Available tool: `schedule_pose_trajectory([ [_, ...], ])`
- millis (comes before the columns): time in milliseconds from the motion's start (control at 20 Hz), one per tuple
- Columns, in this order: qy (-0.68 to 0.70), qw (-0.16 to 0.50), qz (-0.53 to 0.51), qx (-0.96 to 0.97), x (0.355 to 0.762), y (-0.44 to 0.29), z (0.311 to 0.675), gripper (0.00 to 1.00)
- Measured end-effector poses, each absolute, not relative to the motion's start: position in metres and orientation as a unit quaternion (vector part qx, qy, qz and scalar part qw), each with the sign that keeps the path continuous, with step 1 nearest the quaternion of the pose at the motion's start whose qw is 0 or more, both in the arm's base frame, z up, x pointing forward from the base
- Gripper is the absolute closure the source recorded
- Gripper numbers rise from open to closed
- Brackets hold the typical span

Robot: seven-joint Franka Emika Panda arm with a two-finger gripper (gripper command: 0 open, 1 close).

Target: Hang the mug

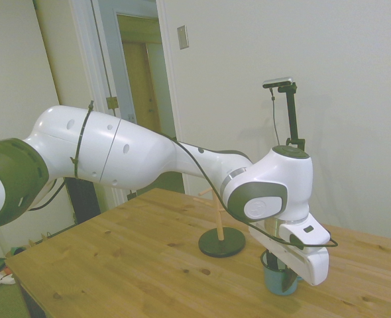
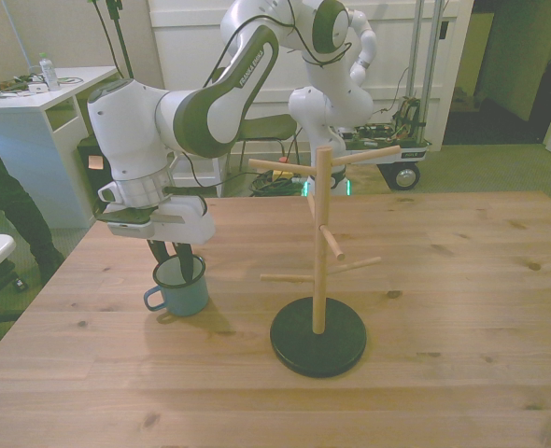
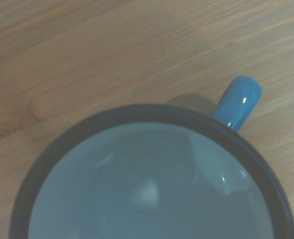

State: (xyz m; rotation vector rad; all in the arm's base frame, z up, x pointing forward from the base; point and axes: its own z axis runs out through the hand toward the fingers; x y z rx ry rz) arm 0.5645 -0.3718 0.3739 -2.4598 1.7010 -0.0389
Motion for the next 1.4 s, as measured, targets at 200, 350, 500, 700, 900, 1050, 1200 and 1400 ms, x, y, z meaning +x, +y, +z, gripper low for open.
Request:
schedule_pose_trajectory([
  [200, 0.569, 0.076, -0.013, -0.819, 0.56, -0.371, 0.371, 1.0],
  [350, 0.569, 0.077, -0.013, -0.819, 0.559, -0.37, 0.371, 1.0],
  [500, 0.569, 0.078, -0.013, -0.818, 0.556, -0.369, 0.371, 1.0],
  [700, 0.563, 0.08, -0.018, -0.822, 0.554, -0.359, 0.375, 1.0],
  [900, 0.548, 0.081, -0.038, -0.832, 0.548, -0.343, 0.403, 1.0],
  [1050, 0.531, 0.077, -0.056, -0.842, 0.544, -0.326, 0.433, 1.0],
  [1200, 0.515, 0.074, -0.069, -0.851, 0.548, -0.311, 0.452, 1.0],
  [1400, 0.505, 0.065, -0.079, -0.857, 0.56, -0.297, 0.464, 1.0],
])
